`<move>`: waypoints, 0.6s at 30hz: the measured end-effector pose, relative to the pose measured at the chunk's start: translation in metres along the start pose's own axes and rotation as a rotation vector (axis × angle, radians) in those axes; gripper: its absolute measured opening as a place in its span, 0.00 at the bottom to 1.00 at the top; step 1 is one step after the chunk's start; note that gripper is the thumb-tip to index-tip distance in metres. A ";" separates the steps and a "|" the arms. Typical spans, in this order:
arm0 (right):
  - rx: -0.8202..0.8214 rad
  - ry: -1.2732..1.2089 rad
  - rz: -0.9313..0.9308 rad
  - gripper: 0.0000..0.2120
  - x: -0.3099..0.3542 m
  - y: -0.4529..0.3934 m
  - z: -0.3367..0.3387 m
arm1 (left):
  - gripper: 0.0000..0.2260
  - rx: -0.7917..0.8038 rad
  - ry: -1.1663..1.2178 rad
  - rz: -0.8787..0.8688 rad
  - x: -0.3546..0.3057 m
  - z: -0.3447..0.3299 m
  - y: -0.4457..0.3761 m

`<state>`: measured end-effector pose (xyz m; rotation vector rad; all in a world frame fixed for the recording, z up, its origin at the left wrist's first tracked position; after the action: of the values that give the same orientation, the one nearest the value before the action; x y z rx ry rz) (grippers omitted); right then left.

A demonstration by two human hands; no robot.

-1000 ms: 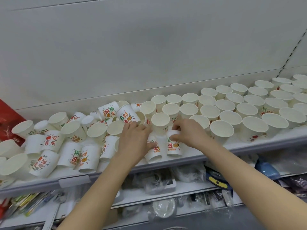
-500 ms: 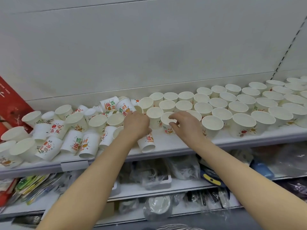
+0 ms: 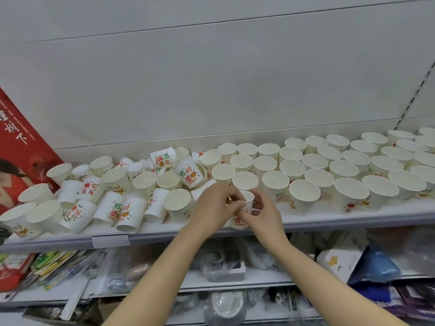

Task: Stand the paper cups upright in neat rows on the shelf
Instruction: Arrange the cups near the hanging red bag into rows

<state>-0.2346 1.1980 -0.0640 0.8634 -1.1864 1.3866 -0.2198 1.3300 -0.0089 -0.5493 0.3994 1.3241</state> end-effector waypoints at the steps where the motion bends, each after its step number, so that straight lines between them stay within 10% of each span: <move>1: -0.002 -0.017 0.006 0.25 -0.002 0.000 0.003 | 0.02 0.006 0.034 0.006 0.001 -0.002 0.001; 9: -0.105 -0.023 0.048 0.30 -0.007 0.001 0.006 | 0.05 -0.005 0.181 -0.032 0.002 -0.002 0.002; 13: -0.271 0.047 0.013 0.33 -0.023 -0.002 0.027 | 0.19 -0.493 -0.054 0.046 0.050 0.056 -0.012; 18: -0.331 0.128 0.031 0.35 -0.024 -0.002 0.032 | 0.17 -0.260 -0.300 0.243 0.099 0.077 -0.033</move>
<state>-0.2321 1.1608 -0.0790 0.5179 -1.2876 1.2060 -0.1691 1.4493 0.0019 -0.5171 0.0461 1.6785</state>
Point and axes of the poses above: each hand's wrist, its own y-axis away from the middle knuckle, its own z-axis out of the back of the hand, x = y × z, the point moved 6 cm from there along -y, towards the middle knuckle, and after that the axes turned 6 degrees about z, right-handed, at the moved point
